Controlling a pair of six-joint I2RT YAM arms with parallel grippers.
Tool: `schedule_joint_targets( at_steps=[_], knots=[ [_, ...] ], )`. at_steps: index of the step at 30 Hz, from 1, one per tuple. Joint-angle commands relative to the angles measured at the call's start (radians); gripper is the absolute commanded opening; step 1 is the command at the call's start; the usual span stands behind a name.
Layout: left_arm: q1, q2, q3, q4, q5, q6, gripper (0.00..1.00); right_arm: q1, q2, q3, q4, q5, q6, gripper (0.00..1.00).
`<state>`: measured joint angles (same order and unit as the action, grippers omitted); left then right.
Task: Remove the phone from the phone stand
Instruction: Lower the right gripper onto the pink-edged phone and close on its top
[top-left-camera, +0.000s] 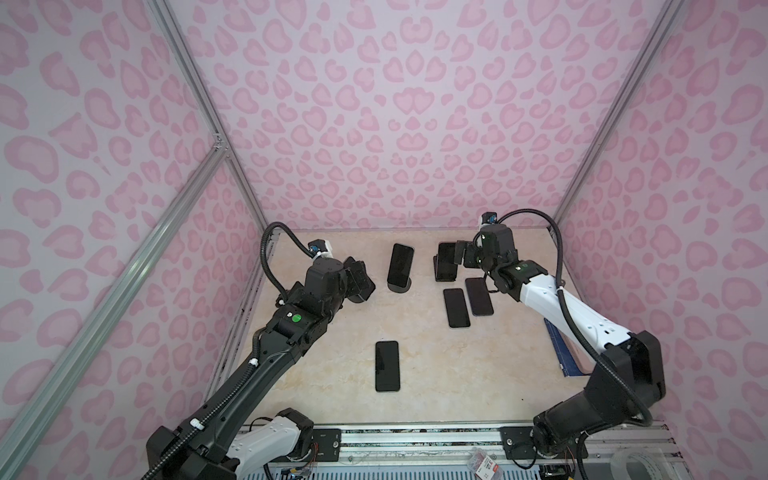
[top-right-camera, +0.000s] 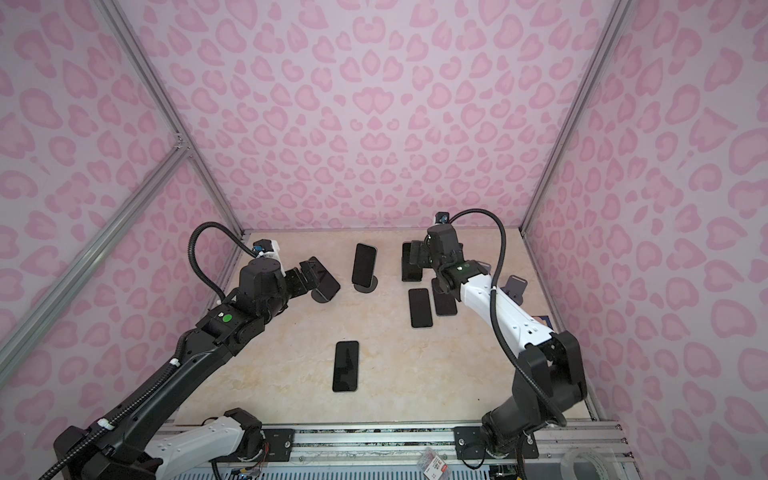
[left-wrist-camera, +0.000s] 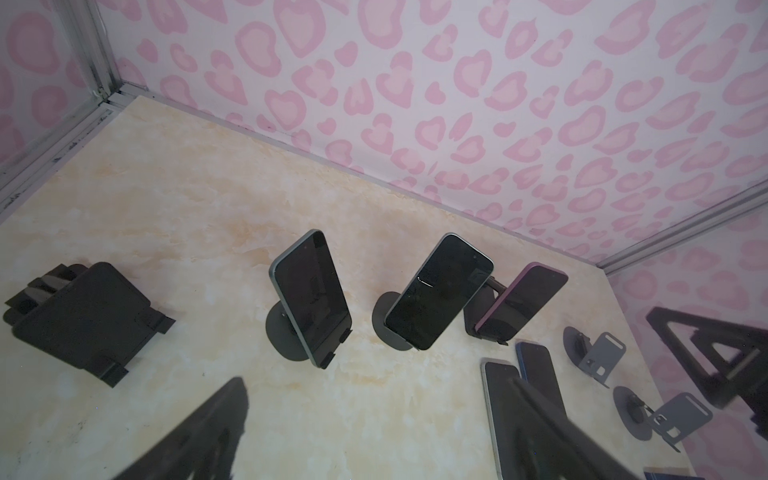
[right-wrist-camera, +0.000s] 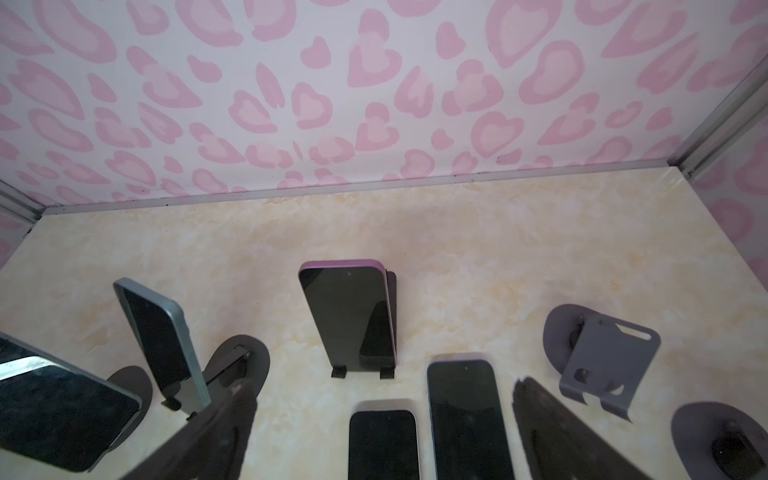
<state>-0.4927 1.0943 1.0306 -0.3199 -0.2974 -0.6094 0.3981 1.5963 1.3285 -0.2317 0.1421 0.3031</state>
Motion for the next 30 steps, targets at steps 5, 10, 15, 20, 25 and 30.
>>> schedule_joint_targets(
  at_steps=[5, 10, 15, 20, 25, 30],
  knots=[
    [0.000, 0.021, 0.022, 0.001, 0.101, -0.021, 0.97, -0.031, 0.216, 0.246, -0.079, -0.162, -0.055, 0.99],
    [0.000, 0.004, 0.005, 0.022, 0.125, -0.029, 0.97, -0.037, 0.324, 0.386, -0.143, -0.159, -0.049, 0.99],
    [0.000, -0.002, 0.008, 0.020, 0.139, -0.032, 0.97, -0.029, 0.393, 0.472, -0.192, -0.132, -0.038, 0.99],
    [0.000, -0.005, 0.003, 0.031, 0.162, -0.039, 0.97, -0.016, 0.425, 0.486, -0.201, -0.095, -0.039, 0.99],
    [0.000, -0.002, 0.005, 0.031, 0.173, -0.041, 0.97, -0.011, 0.444, 0.478, -0.188, -0.050, -0.035, 0.99],
    [0.000, -0.001, 0.004, 0.030, 0.174, -0.044, 0.97, -0.012, 0.444, 0.436, -0.155, -0.044, 0.000, 0.99]
  ],
)
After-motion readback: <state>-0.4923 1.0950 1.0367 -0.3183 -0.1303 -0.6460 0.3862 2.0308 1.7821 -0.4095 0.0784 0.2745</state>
